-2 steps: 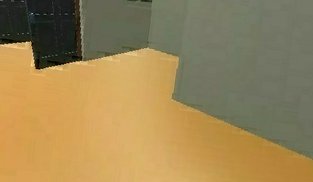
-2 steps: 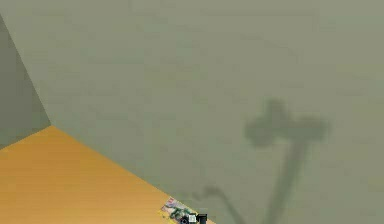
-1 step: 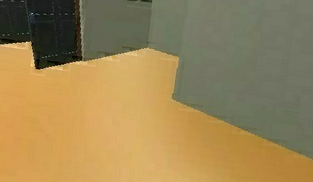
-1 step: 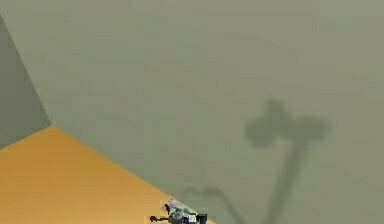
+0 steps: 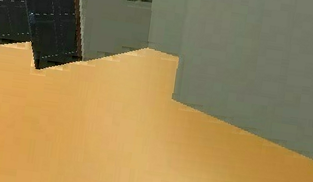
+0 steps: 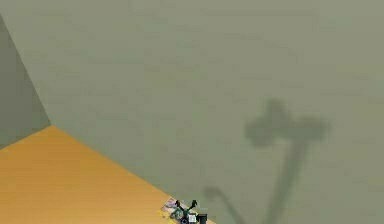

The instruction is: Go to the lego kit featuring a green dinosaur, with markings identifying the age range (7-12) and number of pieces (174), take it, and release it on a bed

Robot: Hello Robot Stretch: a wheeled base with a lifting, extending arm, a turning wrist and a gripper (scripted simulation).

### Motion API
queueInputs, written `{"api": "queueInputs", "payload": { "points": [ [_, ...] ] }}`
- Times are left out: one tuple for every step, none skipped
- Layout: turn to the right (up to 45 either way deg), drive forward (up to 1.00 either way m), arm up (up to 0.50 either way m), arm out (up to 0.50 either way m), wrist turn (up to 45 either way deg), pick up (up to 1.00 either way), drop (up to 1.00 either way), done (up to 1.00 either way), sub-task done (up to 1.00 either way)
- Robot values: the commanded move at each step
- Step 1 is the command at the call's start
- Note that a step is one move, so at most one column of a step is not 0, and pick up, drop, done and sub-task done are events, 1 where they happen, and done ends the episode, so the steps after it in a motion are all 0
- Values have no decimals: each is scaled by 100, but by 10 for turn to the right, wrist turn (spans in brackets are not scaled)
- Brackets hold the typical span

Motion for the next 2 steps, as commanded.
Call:
{"api": "queueInputs", "payload": {
  "points": [
    [0,0,0,0,30,0,0,0,0],
    [0,0,-30,0,0,0,0,0,0]
  ]
}}
